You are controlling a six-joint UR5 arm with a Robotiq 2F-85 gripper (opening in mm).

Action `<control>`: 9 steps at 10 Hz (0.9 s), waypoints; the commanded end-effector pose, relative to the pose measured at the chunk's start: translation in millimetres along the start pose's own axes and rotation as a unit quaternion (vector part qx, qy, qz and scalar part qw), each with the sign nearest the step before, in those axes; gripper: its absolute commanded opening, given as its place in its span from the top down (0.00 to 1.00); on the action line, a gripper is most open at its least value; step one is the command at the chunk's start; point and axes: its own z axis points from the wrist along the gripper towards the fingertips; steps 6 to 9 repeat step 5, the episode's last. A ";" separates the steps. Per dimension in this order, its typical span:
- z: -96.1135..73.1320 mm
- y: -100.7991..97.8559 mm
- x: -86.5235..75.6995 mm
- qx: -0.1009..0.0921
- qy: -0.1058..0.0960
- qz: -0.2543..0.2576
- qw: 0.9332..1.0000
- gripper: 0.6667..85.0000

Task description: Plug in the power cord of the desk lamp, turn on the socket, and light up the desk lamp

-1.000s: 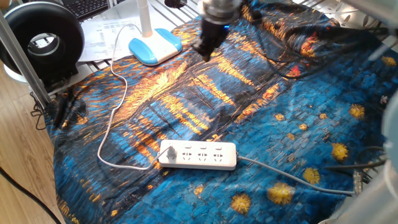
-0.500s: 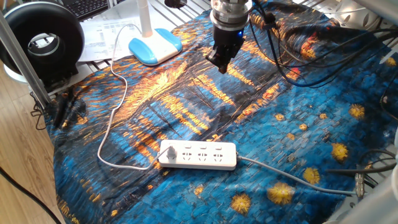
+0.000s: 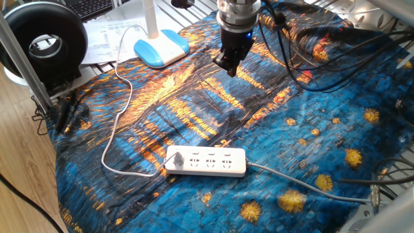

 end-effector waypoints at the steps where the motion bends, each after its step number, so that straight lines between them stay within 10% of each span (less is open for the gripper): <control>1: -3.2 4.8 -7.3 -0.003 -0.011 0.005 1.000 0.99; 9: -3.6 8.4 -16.2 -0.003 -0.020 0.013 1.000 0.99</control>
